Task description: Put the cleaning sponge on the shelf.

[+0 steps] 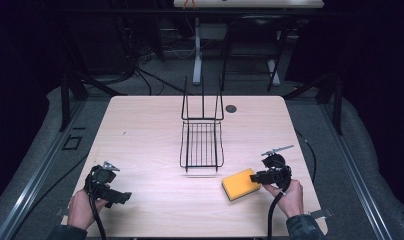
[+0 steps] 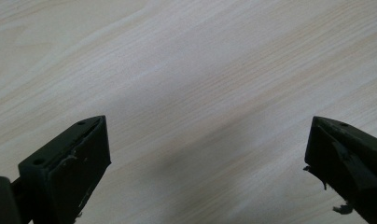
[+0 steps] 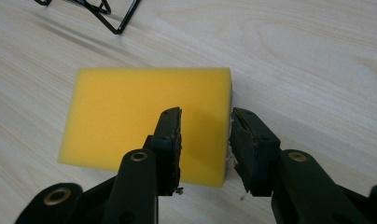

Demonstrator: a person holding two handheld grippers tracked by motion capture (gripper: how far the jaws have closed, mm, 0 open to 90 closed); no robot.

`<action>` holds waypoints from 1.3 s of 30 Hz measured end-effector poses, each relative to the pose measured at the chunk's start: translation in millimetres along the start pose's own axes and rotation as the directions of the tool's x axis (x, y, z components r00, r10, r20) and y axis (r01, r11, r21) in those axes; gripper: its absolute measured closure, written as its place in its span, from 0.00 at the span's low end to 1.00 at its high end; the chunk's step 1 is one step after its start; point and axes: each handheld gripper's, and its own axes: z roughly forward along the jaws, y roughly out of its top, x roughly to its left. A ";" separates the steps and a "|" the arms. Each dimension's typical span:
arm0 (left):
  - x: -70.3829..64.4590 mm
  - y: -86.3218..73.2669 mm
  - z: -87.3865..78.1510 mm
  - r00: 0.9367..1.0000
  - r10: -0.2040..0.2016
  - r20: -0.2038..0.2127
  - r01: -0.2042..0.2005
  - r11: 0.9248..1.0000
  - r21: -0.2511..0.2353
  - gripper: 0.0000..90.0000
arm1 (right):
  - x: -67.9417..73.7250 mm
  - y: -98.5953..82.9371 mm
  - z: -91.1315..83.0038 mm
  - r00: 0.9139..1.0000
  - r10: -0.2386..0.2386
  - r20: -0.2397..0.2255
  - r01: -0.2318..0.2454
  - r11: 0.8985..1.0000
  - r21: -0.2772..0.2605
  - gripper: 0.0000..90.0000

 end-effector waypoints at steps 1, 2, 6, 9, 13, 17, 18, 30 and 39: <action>-0.3 0.1 0.4 1.000 0.004 0.003 -0.004 1.000 0.003 0.00 | -0.3 -0.1 0.7 1.000 -0.001 -0.002 0.001 1.000 0.000 0.71; -0.7 0.1 0.6 1.000 0.003 0.003 -0.003 1.000 0.004 0.00 | -0.7 -0.5 1.8 1.000 0.001 -0.002 -0.001 1.000 0.000 0.71; -0.5 0.2 1.4 1.000 0.007 0.005 -0.007 1.000 0.012 0.00 | -2.1 -1.8 4.9 1.000 0.000 0.004 0.000 1.000 0.017 0.72; 0.7 -0.1 1.7 1.000 0.006 0.003 -0.006 1.000 0.019 0.00 | -3.6 -2.9 6.3 1.000 0.007 -0.005 -0.007 1.000 0.028 0.74; 2.7 -1.0 1.7 1.000 0.000 0.003 0.000 1.000 0.019 0.00 | -3.8 -4.6 8.1 1.000 0.018 -0.010 -0.017 1.000 0.025 0.80; 1.1 -0.5 2.6 1.000 0.010 0.004 -0.011 1.000 0.027 0.00 | -4.3 -6.3 8.8 0.999 0.034 -0.021 -0.034 0.999 0.012 0.86; 1.0 -0.3 2.7 1.000 0.012 0.004 -0.012 1.000 0.027 0.00 | -4.5 -6.7 9.0 0.999 0.039 -0.025 -0.039 0.999 0.008 0.88; 5.6 -2.5 -0.1 1.000 -0.003 0.003 0.003 1.000 0.015 0.01 | -5.5 -7.9 5.5 0.997 0.051 -0.056 -0.053 0.998 -0.022 0.96; 3.4 -1.2 -6.3 1.000 0.028 -0.005 -0.029 0.998 -0.056 0.01 | 0.3 -5.5 -10.9 0.996 0.014 -0.089 -0.023 0.995 -0.101 0.97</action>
